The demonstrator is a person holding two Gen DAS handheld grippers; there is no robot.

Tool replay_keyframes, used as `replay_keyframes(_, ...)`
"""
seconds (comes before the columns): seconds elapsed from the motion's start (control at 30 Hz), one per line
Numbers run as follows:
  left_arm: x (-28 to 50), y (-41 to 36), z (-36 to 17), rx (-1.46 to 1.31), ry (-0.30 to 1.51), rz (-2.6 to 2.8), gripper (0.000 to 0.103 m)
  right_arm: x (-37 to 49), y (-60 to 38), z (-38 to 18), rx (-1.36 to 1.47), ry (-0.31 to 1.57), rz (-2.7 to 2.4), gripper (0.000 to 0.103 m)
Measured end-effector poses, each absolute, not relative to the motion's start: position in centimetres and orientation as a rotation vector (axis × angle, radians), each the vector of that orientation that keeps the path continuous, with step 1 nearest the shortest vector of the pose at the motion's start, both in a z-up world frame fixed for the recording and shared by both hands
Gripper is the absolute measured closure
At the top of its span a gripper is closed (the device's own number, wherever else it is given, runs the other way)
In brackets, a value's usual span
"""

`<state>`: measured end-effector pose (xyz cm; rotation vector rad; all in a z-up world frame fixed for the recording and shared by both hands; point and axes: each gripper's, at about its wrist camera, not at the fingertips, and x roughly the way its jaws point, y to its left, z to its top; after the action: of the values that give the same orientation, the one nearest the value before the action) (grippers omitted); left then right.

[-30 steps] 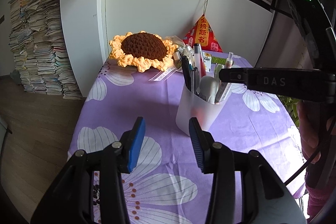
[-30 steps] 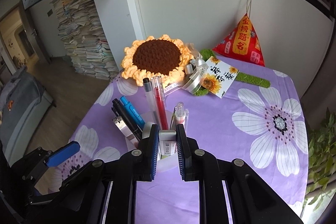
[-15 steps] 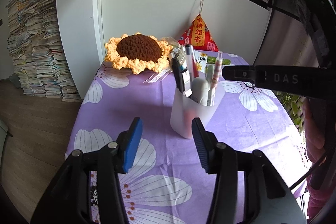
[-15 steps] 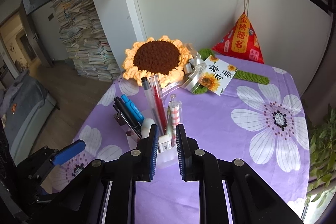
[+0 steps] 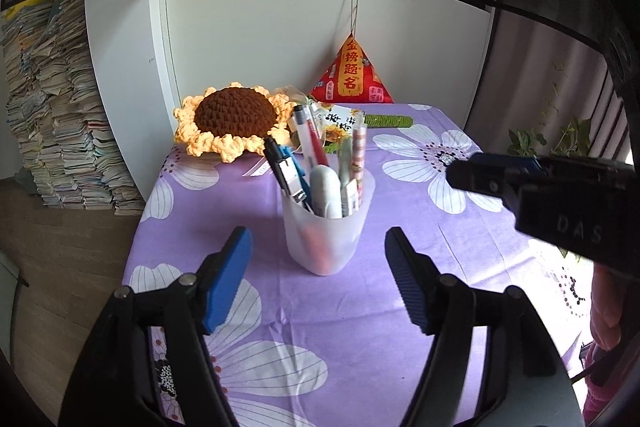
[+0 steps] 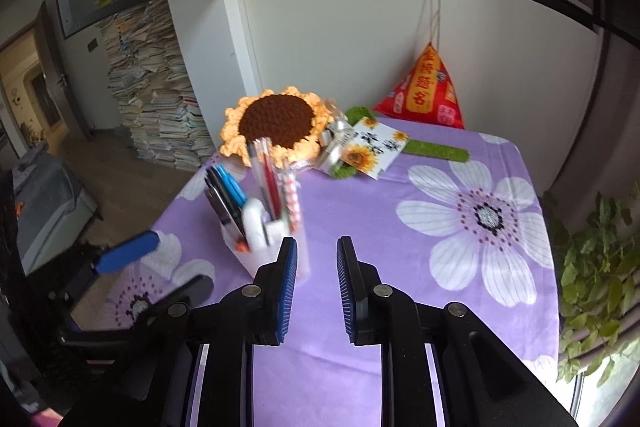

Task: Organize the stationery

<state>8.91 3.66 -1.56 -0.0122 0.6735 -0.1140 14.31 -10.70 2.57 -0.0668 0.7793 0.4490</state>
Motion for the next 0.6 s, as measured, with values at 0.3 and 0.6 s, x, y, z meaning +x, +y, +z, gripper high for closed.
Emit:
replay_keyframes(0.3, 8.5, 0.4, -1.3, 0.042, 0.695, -0.121, 0.026, 12.8, -16.2, 1.0, 0.025, 0.805, 0.362, 0.066)
replay_keyframes(0.6, 6.4, -2.0, 0.5, 0.073, 0.668, -0.110, 0.018, 10.3, -19.2, 2.5, 0.074, 0.756, 0.312, 0.037)
